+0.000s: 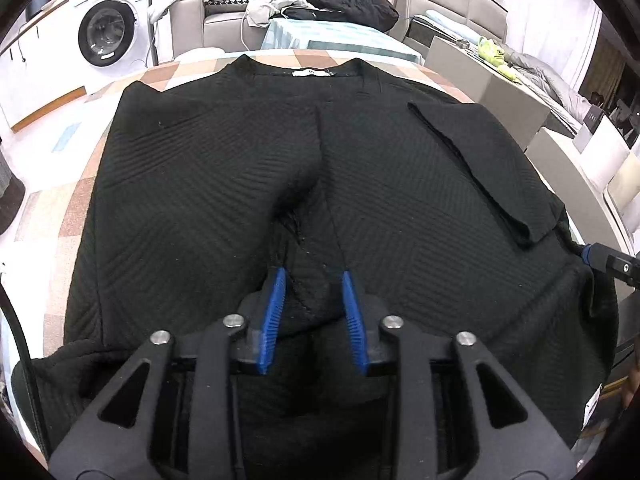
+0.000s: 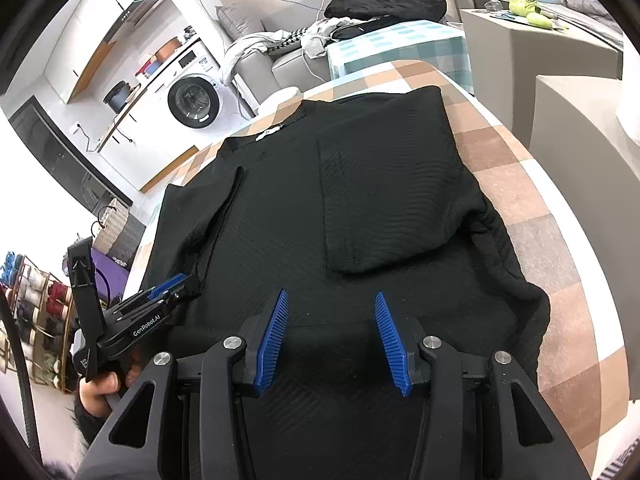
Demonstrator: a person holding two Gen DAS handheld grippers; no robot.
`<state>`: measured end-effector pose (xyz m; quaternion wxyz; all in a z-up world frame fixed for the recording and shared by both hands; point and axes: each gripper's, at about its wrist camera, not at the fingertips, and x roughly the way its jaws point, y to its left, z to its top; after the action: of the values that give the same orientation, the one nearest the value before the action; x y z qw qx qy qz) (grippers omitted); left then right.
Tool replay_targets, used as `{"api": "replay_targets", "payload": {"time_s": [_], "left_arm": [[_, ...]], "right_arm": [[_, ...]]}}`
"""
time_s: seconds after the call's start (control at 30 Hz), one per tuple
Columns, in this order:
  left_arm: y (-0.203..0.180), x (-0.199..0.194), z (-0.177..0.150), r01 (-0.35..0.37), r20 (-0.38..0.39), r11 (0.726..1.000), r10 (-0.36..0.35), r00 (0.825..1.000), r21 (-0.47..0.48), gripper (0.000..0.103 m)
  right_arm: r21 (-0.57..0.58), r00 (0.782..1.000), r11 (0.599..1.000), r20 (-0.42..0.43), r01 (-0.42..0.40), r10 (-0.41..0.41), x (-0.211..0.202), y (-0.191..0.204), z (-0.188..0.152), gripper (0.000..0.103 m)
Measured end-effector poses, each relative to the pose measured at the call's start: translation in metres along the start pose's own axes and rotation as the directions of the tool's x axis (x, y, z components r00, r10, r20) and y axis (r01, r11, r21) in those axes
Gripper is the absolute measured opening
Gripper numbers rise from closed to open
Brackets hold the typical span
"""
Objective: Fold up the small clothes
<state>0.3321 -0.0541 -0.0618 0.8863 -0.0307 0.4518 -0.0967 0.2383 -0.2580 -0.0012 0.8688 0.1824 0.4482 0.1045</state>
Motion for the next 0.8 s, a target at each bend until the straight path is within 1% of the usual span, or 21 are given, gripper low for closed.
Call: {"api": "replay_targets", "payload": {"time_s": [0.1,0.13,0.17,0.2,0.23,0.33,0.37,0.43,0.47,0.53,0.57,0.6,0.63,0.67,0.73,0.8], "left_arm": [[-0.007,0.003,0.001,-0.032,0.011,0.999,0.032,0.999,0.033,0.031],[-0.007,0.002,0.001,-0.039,0.016,0.998,0.039,0.999,0.038,0.018],[-0.007,0.001,0.0,-0.037,0.027,0.999,0.036,0.999,0.036,0.011],[-0.005,-0.002,0.0,-0.019,0.037,0.999,0.018,0.999,0.027,0.006],[-0.001,-0.007,-0.001,-0.001,0.052,1.0,0.001,0.999,0.007,0.005],[0.001,-0.021,-0.004,0.013,0.095,1.0,-0.014,0.995,0.007,0.004],[0.001,-0.028,-0.007,0.032,0.111,0.999,-0.033,0.993,0.003,0.004],[-0.001,-0.039,-0.011,0.051,0.127,0.999,-0.053,0.99,0.016,0.004],[-0.002,-0.043,-0.014,0.045,0.133,0.999,-0.049,0.99,0.031,0.005],[-0.001,-0.045,-0.018,0.063,0.117,0.998,-0.066,0.991,0.025,0.005],[0.001,-0.044,-0.02,0.079,0.089,0.997,-0.079,0.993,0.009,0.006],[0.002,-0.043,-0.021,0.076,0.069,0.997,-0.075,0.995,-0.006,0.011],[0.004,-0.043,-0.022,0.079,0.054,0.997,-0.078,0.995,-0.02,0.018],[0.005,-0.045,-0.024,0.086,0.054,0.996,-0.085,0.995,-0.027,0.023],[0.008,-0.051,-0.026,0.084,0.069,0.996,-0.081,0.994,-0.042,0.048],[0.015,-0.059,-0.026,0.081,0.089,0.995,-0.075,0.993,-0.064,0.055]], "right_arm": [[0.002,1.0,1.0,0.001,-0.005,0.005,-0.001,0.0,-0.002,0.047],[0.003,1.0,1.0,0.004,-0.003,0.003,-0.002,0.0,-0.002,0.047],[0.005,1.0,1.0,0.007,-0.005,0.005,-0.003,0.001,-0.002,0.047],[0.006,1.0,1.0,0.006,-0.009,0.008,-0.004,0.001,-0.002,0.047],[0.005,1.0,1.0,0.006,-0.01,0.01,-0.004,0.001,-0.003,0.047],[0.003,1.0,1.0,0.001,-0.013,0.013,-0.002,0.001,-0.003,0.047],[0.005,1.0,1.0,-0.002,-0.015,0.015,-0.002,0.001,-0.003,0.047],[0.007,1.0,1.0,-0.005,-0.017,0.017,0.0,0.001,-0.003,0.047],[0.008,1.0,1.0,-0.006,-0.018,0.019,0.001,0.001,-0.003,0.047],[0.002,1.0,1.0,-0.012,-0.017,0.017,0.002,0.002,-0.003,0.047],[0.001,1.0,1.0,-0.014,-0.013,0.013,0.003,0.002,-0.002,0.047],[0.002,1.0,1.0,-0.018,-0.012,0.013,0.004,0.001,-0.002,0.047],[0.003,1.0,1.0,-0.017,-0.012,0.012,0.003,0.001,-0.001,0.047],[0.005,1.0,1.0,-0.014,-0.006,0.006,0.002,0.001,-0.001,0.047],[0.007,1.0,1.0,-0.009,-0.005,0.005,0.0,-0.001,0.0,0.047],[0.006,1.0,1.0,0.004,0.005,-0.005,-0.005,-0.003,0.002,0.05]]}}
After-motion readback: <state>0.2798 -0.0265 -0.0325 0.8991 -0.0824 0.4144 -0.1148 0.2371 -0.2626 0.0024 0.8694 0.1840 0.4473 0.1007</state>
